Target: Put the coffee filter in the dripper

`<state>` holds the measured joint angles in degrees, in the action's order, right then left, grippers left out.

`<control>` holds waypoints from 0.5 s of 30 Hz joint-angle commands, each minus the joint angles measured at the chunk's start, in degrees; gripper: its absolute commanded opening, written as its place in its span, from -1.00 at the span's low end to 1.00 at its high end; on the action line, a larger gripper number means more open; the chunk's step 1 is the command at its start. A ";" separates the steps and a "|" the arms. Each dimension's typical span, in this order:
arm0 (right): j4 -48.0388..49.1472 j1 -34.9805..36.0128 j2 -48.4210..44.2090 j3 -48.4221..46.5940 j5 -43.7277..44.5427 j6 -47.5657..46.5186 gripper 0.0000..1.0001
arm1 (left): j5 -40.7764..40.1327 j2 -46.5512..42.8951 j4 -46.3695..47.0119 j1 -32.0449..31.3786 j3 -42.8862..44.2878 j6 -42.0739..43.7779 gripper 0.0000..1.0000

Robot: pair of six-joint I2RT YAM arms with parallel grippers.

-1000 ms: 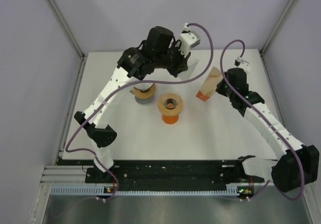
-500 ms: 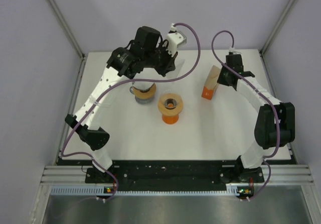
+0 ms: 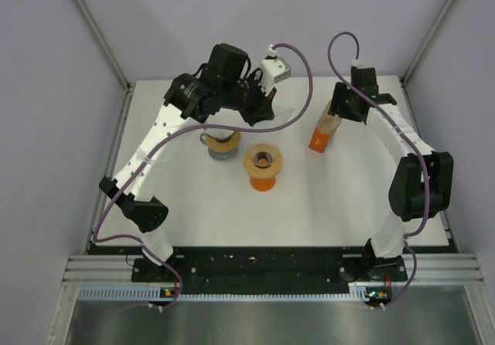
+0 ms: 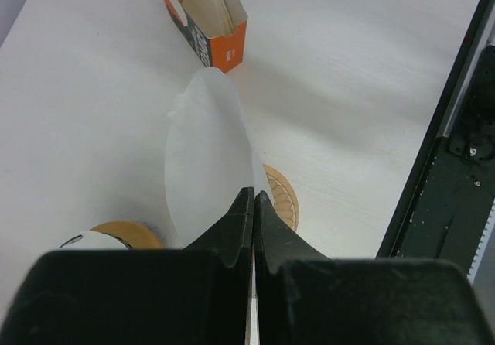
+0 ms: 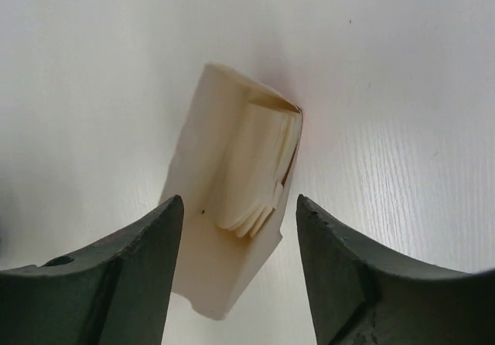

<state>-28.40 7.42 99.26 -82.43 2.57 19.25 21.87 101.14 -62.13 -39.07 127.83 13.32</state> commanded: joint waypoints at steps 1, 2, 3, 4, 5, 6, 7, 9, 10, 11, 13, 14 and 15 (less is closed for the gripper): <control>-2.18 -0.30 -6.26 -7.29 -1.34 -2.80 0.26 | 5.11 -2.44 -2.64 -0.22 2.33 4.07 -1.00; -2.36 -0.30 -7.49 -8.17 -2.21 -4.38 0.32 | 7.03 -2.70 -3.60 -0.22 2.51 5.56 -1.00; -2.27 -0.30 -9.07 -8.70 -5.09 -6.22 0.35 | 9.48 -2.88 -5.18 -0.22 2.69 7.84 -1.00; -2.27 -0.21 -10.39 -9.23 -9.29 -9.02 0.37 | 11.95 -2.88 -7.11 -0.22 3.04 11.17 -1.00; -2.27 -0.30 -12.06 -9.58 -16.99 -12.36 0.41 | 14.84 -3.14 -10.44 -0.13 3.39 14.24 -1.00; -2.79 -0.21 -13.64 -9.50 -22.73 -15.09 0.73 | 16.78 -3.58 -12.91 -0.13 3.65 17.76 -1.00; -3.93 -0.21 -15.92 -9.50 -29.48 -17.72 0.79 | 18.81 -3.76 -14.67 -0.22 4.00 19.88 -1.00; -6.30 -0.13 -18.65 -9.15 -41.61 -22.48 0.81 | 20.84 -3.93 -17.92 -0.22 5.40 23.22 -1.00; -6.66 -0.13 -19.97 -8.19 -47.16 -22.93 0.81 | 21.37 -4.02 -18.90 -0.39 5.85 24.55 -1.00; -6.67 0.40 -21.47 -7.31 -51.31 -23.11 0.81 | 21.81 -4.02 -19.86 -0.39 6.20 25.60 -1.00; -6.84 3.02 -23.58 -5.38 -56.08 -24.16 0.81 | 23.73 -4.02 -21.88 -0.74 6.82 27.89 -1.00; -7.36 4.87 -24.55 -4.76 -57.14 -25.30 0.82 | 24.36 -4.02 -22.94 -1.01 6.82 28.94 -1.00; -7.89 6.45 -25.17 -4.49 -57.50 -26.44 0.82 | 24.62 -4.02 -23.73 -1.62 6.82 29.74 -1.00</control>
<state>-33.80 8.86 77.52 -88.73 -38.83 -0.32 40.29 99.83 -75.99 -39.55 132.18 35.33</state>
